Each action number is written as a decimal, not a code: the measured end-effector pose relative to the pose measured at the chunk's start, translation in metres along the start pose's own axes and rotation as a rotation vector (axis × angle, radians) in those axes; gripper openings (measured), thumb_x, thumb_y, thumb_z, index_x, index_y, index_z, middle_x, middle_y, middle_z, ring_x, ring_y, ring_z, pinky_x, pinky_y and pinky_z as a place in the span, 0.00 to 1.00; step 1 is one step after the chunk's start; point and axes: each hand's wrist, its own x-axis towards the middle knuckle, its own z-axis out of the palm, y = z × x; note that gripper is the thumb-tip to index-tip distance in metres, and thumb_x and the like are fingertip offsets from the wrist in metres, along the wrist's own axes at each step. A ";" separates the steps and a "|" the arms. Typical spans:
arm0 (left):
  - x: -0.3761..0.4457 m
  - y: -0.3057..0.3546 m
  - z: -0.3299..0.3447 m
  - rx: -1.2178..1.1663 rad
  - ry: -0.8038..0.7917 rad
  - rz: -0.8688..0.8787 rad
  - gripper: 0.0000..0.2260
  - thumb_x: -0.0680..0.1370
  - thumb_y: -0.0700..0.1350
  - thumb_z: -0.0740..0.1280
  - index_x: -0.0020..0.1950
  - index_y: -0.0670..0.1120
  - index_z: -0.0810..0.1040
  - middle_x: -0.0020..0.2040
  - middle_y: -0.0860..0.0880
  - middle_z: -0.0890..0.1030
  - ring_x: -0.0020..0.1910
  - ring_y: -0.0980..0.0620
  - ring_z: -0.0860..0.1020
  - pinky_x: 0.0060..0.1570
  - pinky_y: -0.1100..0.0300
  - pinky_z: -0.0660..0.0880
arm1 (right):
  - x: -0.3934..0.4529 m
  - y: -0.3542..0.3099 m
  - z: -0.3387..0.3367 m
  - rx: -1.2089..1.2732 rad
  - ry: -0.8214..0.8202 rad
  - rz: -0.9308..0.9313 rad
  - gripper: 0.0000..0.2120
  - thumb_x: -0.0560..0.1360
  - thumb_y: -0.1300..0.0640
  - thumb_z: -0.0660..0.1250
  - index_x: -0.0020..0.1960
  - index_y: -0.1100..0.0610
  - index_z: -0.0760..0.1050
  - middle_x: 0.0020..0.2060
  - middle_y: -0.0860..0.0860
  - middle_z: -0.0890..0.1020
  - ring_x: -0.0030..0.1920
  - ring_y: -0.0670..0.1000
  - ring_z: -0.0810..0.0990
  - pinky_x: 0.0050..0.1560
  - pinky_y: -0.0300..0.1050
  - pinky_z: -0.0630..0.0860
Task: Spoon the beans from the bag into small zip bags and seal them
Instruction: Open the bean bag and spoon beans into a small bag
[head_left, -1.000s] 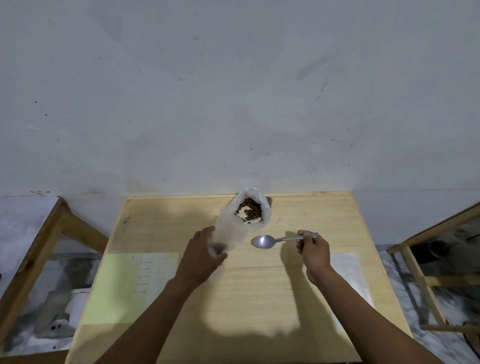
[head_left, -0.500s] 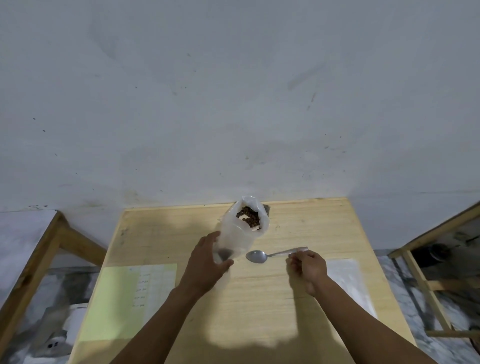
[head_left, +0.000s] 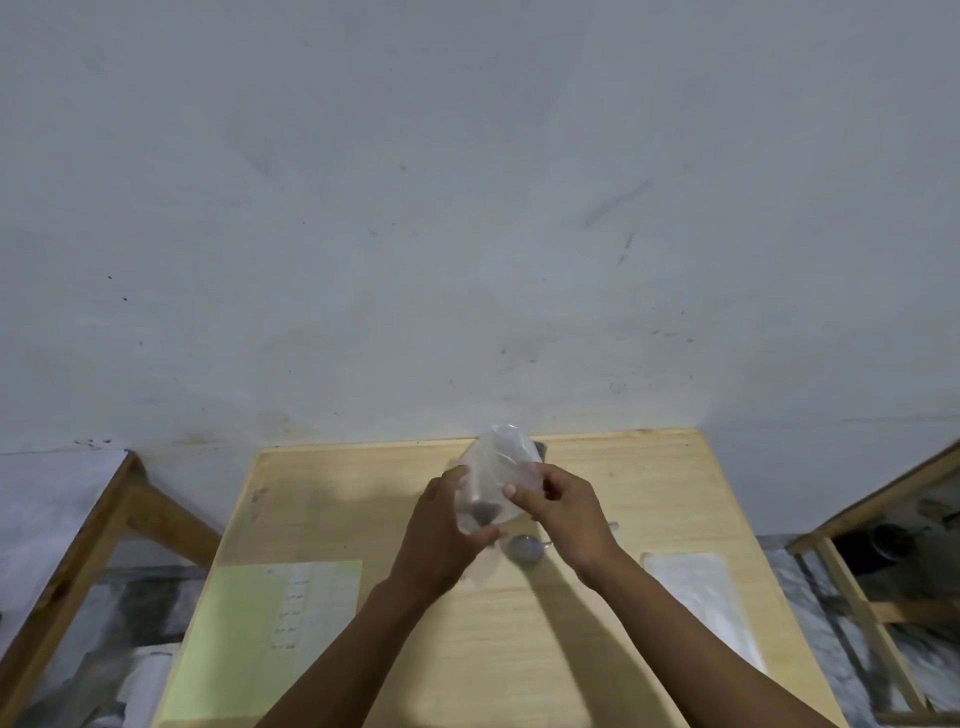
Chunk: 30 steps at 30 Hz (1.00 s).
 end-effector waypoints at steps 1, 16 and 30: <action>0.001 0.001 -0.001 -0.022 -0.003 0.000 0.31 0.68 0.50 0.78 0.68 0.50 0.70 0.57 0.57 0.75 0.54 0.59 0.74 0.46 0.74 0.68 | 0.003 -0.001 0.001 -0.049 0.043 -0.034 0.04 0.72 0.53 0.74 0.42 0.53 0.82 0.33 0.55 0.80 0.36 0.48 0.75 0.41 0.46 0.74; 0.023 0.002 -0.065 -0.219 -0.018 -0.031 0.03 0.75 0.46 0.72 0.41 0.49 0.81 0.37 0.48 0.82 0.37 0.52 0.79 0.42 0.61 0.73 | 0.017 -0.042 -0.014 -0.211 -0.261 -0.204 0.06 0.76 0.56 0.71 0.40 0.53 0.81 0.36 0.51 0.79 0.39 0.46 0.75 0.44 0.45 0.71; 0.016 0.005 -0.074 -0.183 0.015 0.176 0.05 0.77 0.43 0.70 0.42 0.49 0.79 0.34 0.59 0.79 0.36 0.60 0.76 0.39 0.70 0.70 | 0.017 -0.058 0.027 -0.585 -0.232 -0.388 0.01 0.74 0.50 0.66 0.43 0.46 0.76 0.39 0.42 0.79 0.43 0.44 0.76 0.47 0.52 0.75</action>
